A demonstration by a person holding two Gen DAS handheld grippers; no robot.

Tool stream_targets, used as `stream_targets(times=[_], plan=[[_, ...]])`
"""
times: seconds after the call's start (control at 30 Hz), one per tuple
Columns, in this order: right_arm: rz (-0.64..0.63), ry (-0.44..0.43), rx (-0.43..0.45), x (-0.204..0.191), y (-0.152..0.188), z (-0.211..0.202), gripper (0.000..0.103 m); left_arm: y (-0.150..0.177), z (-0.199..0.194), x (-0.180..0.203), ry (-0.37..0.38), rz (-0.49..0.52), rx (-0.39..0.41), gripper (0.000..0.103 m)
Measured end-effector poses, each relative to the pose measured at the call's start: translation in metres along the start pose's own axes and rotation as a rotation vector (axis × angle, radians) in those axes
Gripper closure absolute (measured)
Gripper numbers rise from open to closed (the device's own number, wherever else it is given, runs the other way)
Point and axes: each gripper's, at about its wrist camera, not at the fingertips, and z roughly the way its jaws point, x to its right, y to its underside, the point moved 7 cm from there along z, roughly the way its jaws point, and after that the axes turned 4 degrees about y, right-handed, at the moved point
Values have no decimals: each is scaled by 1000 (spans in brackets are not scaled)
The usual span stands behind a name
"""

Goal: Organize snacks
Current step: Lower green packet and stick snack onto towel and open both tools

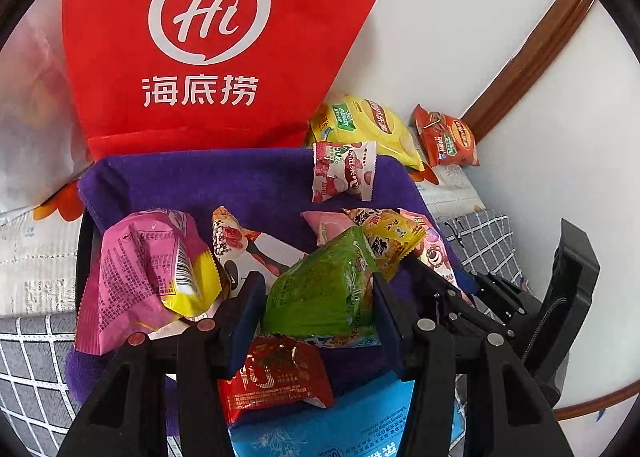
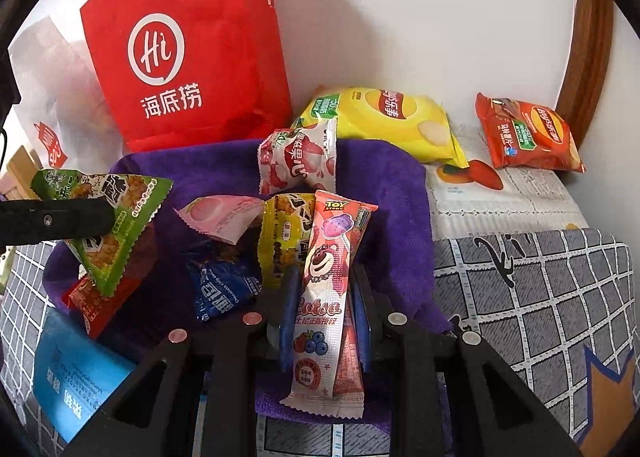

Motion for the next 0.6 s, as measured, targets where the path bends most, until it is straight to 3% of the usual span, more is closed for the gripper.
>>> stream_targets(times=[0.23, 0.6], plan=[[-24, 14, 13, -4, -1, -1, 73, -1, -2, -1, -29, 0, 5, 49], [-20, 7, 35, -5, -6, -10, 58, -6, -21, -3, -70, 5, 42, 28]])
